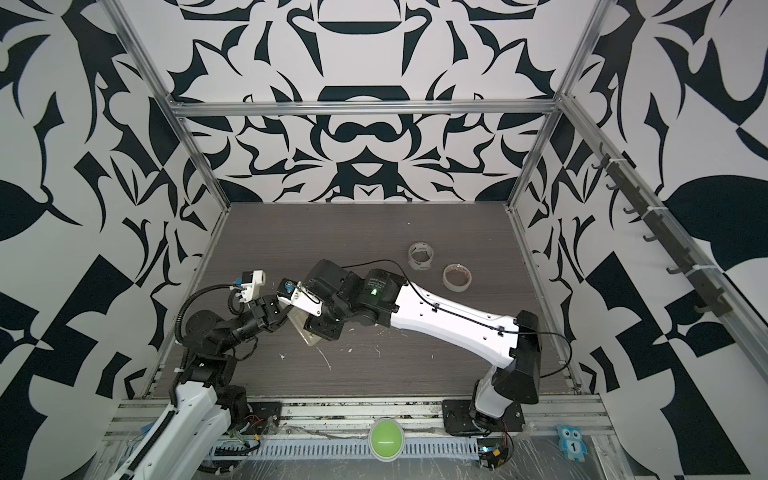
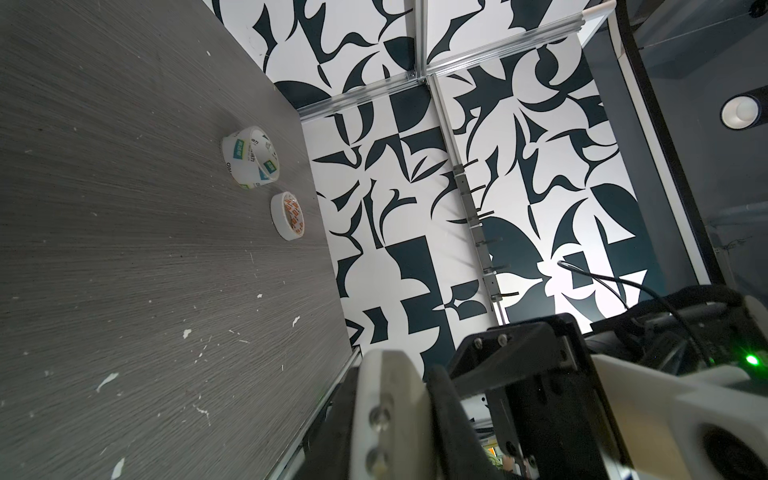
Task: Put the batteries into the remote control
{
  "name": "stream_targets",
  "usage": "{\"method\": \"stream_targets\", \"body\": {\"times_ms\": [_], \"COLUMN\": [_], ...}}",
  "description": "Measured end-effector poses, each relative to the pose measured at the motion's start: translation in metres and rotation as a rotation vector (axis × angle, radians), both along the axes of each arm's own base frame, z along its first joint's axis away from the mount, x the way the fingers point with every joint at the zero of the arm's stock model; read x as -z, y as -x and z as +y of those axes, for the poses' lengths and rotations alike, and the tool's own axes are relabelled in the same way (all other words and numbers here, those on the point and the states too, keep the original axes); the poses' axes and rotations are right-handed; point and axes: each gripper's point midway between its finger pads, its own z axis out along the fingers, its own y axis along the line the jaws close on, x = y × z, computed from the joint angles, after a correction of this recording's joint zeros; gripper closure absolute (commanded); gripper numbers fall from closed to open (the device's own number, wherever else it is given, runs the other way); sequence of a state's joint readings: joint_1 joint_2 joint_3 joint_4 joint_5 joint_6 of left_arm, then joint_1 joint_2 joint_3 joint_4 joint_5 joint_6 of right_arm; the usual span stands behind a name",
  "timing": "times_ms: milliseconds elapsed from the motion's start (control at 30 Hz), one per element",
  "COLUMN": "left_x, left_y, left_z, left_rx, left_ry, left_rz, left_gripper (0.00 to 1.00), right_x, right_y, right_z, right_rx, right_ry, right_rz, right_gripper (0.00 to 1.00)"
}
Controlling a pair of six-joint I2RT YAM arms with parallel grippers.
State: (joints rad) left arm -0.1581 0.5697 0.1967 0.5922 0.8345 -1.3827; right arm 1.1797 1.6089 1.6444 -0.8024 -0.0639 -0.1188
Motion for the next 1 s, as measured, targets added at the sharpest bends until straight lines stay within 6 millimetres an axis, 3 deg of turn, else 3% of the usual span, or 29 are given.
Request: {"method": "stream_targets", "body": {"times_ms": [1000], "left_x": [0.000], "left_y": [-0.001], "left_z": [0.000], "left_rx": [-0.006], "left_ry": [-0.004], "left_rz": [-0.012], "left_gripper": [1.00], "right_x": [0.012], "right_y": [-0.009], "right_z": [-0.001], "right_rx": [0.018], "right_ry": [0.031], "right_rz": [0.013], "right_gripper": [0.45]}}
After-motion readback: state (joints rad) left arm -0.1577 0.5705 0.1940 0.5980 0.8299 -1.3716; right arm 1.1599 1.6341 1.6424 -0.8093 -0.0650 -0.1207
